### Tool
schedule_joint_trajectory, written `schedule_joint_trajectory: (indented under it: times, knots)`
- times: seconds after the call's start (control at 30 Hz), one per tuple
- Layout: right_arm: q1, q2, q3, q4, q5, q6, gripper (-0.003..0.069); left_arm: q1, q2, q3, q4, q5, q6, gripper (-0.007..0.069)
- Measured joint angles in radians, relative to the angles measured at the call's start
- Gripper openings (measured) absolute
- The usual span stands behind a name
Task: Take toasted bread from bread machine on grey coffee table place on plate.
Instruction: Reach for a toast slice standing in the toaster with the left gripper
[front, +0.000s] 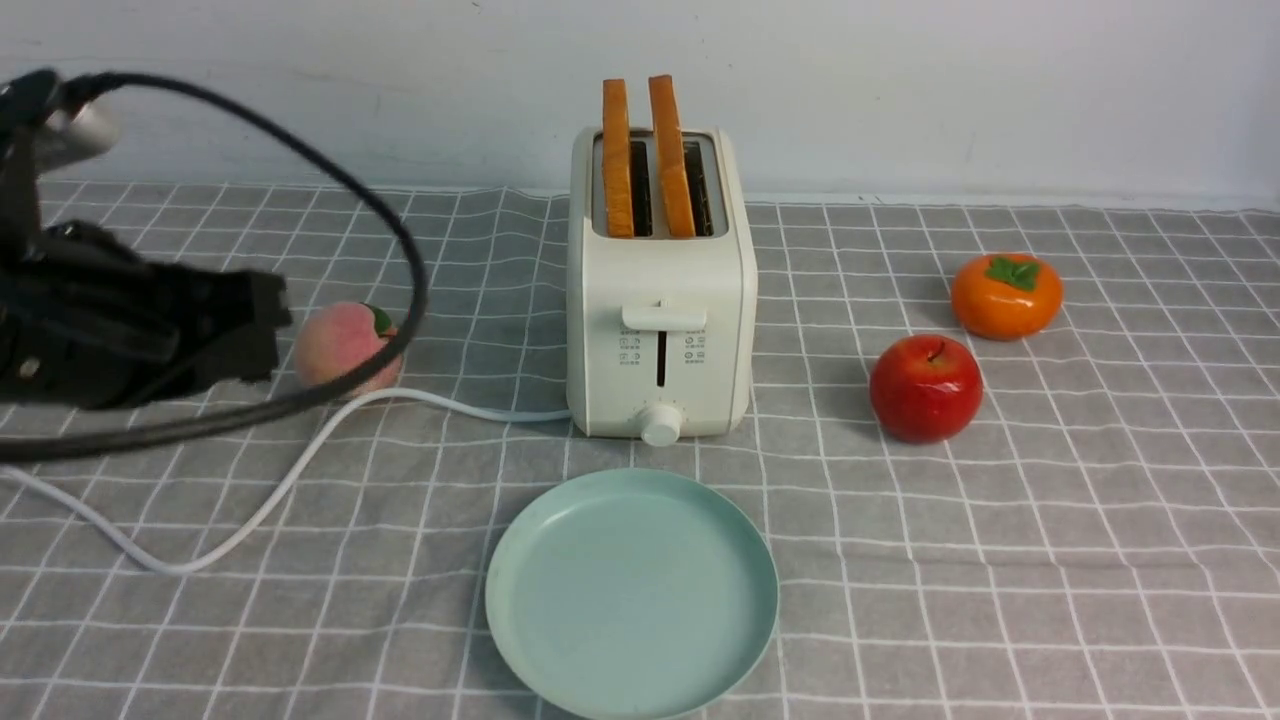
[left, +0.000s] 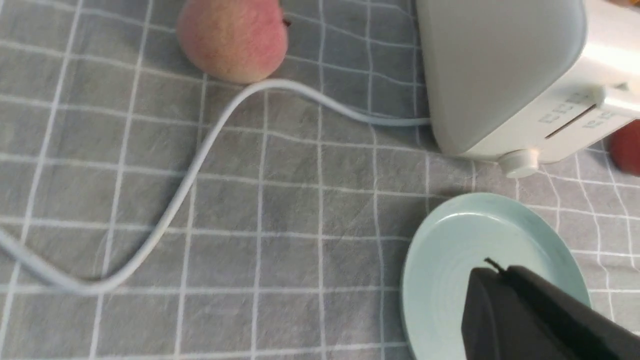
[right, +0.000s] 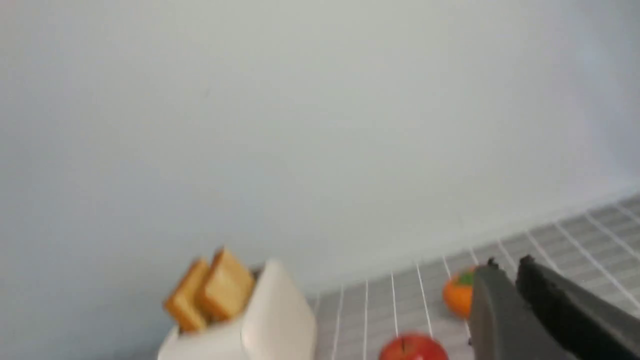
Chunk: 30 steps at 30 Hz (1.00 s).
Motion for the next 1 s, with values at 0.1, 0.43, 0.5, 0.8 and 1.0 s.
schedule_joint_trajectory:
  times: [0.1,0.43,0.5,0.8,1.0]
  knots:
    - [0.0,0.233,-0.226,-0.075,0.326,-0.022,-0.0016,-0.093,0.107,-0.147,-0.003,-0.001,0.015,-0.0014]
    - [0.0,0.479,-0.36,-0.075,0.605,-0.026,-0.0014,-0.225,0.386,-0.444,0.002,-0.089,0.017,0.0026]
    - [0.0,0.479,-0.361,-0.066,0.605,-0.026,-0.001,-0.225,0.457,-0.503,0.002,-0.11,0.017,0.0099]
    - [0.0,0.479,-0.362,-0.036,0.605,-0.026,-0.0001,-0.225,0.655,-0.668,-0.015,-0.13,0.017,0.0451]
    - [0.0,0.479,-0.362,-0.03,0.605,-0.026,0.0003,-0.225,0.763,-0.726,-0.041,-0.171,0.017,0.0527]
